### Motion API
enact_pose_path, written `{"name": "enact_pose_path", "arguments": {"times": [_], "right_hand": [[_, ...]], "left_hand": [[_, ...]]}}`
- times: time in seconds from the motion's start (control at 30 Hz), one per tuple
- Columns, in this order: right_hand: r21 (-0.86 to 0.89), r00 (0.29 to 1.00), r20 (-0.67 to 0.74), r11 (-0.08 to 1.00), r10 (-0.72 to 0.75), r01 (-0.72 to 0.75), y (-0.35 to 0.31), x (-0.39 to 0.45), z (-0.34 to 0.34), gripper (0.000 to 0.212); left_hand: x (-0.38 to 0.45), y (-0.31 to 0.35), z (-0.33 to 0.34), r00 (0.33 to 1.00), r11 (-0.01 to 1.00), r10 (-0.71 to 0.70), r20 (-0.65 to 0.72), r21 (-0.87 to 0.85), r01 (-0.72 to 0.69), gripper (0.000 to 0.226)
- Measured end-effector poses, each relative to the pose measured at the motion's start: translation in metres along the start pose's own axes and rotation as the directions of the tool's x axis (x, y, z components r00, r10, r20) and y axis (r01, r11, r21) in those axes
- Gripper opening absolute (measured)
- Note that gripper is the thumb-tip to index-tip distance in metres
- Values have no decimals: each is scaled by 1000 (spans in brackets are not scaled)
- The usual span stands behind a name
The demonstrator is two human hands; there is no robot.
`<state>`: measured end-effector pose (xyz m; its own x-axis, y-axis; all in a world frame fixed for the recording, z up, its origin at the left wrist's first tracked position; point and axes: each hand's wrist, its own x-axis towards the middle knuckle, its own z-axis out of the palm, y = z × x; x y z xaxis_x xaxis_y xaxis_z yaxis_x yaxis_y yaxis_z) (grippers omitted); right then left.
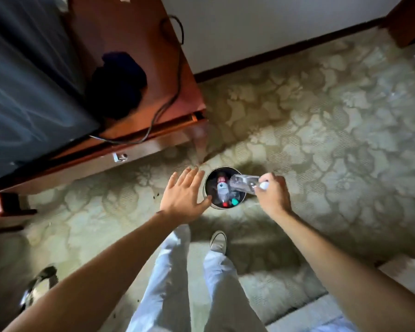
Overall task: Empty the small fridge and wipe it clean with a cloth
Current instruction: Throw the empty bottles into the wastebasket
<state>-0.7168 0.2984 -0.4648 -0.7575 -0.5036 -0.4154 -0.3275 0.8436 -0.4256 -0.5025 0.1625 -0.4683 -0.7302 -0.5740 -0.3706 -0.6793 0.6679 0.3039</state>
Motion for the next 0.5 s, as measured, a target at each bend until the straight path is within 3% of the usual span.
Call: {"name": "enact_pose_path", "arguments": {"times": [0.3,0.5], "right_hand": [[-122,982,173,991,75,-54,65,113,134,19],[-249,958,261,967,121,-54,78,124,162,36]], "left_hand": [[65,-38,122,993,998,-60,98,31,57,85],[57,-58,144,987,992,-123,108,13,122,85]]}}
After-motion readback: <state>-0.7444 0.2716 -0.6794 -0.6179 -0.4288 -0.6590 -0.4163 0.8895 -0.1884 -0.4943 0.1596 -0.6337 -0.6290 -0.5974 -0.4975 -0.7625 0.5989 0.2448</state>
